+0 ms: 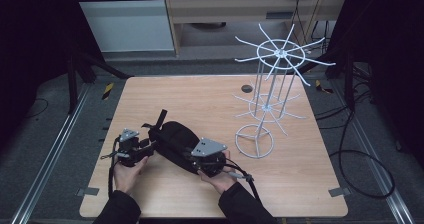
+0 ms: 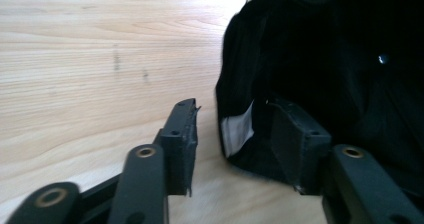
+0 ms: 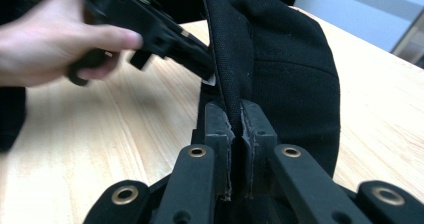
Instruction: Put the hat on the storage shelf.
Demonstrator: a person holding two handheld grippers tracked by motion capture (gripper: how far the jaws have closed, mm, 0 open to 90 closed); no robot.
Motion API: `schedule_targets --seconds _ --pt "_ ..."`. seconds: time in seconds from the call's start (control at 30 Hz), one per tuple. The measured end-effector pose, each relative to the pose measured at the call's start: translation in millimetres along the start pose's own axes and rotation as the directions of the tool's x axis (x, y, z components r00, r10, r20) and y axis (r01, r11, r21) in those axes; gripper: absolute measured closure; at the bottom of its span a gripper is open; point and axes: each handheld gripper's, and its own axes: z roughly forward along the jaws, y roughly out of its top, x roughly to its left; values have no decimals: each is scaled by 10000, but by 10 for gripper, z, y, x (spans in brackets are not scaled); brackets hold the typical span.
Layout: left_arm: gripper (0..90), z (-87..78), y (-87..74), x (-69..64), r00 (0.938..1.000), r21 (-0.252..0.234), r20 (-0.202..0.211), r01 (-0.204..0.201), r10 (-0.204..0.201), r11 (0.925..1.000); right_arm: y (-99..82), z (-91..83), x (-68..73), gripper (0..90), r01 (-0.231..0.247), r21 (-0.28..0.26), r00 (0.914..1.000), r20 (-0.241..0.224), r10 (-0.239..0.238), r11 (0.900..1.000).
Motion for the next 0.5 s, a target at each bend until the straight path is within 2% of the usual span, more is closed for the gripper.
schedule_targets --seconds 0.03,0.07,0.1,0.13,0.2,0.23,0.33,0.37,0.4,0.43,0.47,0.5 --pt "492 -92 -30 18 9999 14 -110 -49 49 10000 1 8 9 841 11 42 10000 58 -11 10000" --pt "480 -92 -30 18 9999 14 -110 -49 49 10000 2 11 11 841 8 53 10000 81 -8 10000" --pt "472 -199 -53 10 9997 -12 -169 -197 197 9998 4 13 13 841 -13 81 10000 80 12 10000" --pt "470 -199 -53 10 9997 -12 -169 -197 197 9998 4 13 13 841 -13 81 10000 80 12 10000" --pt "465 -390 -67 -51 9996 -458 225 -130 141 9989 5 15 18 836 -9 95 9999 116 8 10000" --pt "465 -390 -67 -51 9996 -458 225 -130 141 9989 5 15 18 836 -9 95 9999 116 8 10000" --pt "458 -546 -47 -142 9972 -884 722 -126 191 9960 0 24 25 824 -62 154 9999 102 61 9999" --pt "453 -608 -20 -209 9939 -1104 1081 -100 220 9938 0 26 28 821 -59 154 9999 103 57 9999" --pt "447 -608 -20 -209 9939 -1104 1081 -100 220 9938 0 26 28 821 -59 154 9999 103 57 9999" --pt "436 -637 7 -287 9895 -1225 1413 -121 296 9924 -2 32 36 816 -37 175 9999 102 36 9998" --pt "430 -637 7 -287 9895 -1225 1413 -121 296 9924 -2 32 36 816 -37 175 9999 102 36 9998" --pt "423 -654 27 -366 9861 -1374 1613 -175 398 9904 -3 37 42 812 -12 186 9999 113 10 9998"
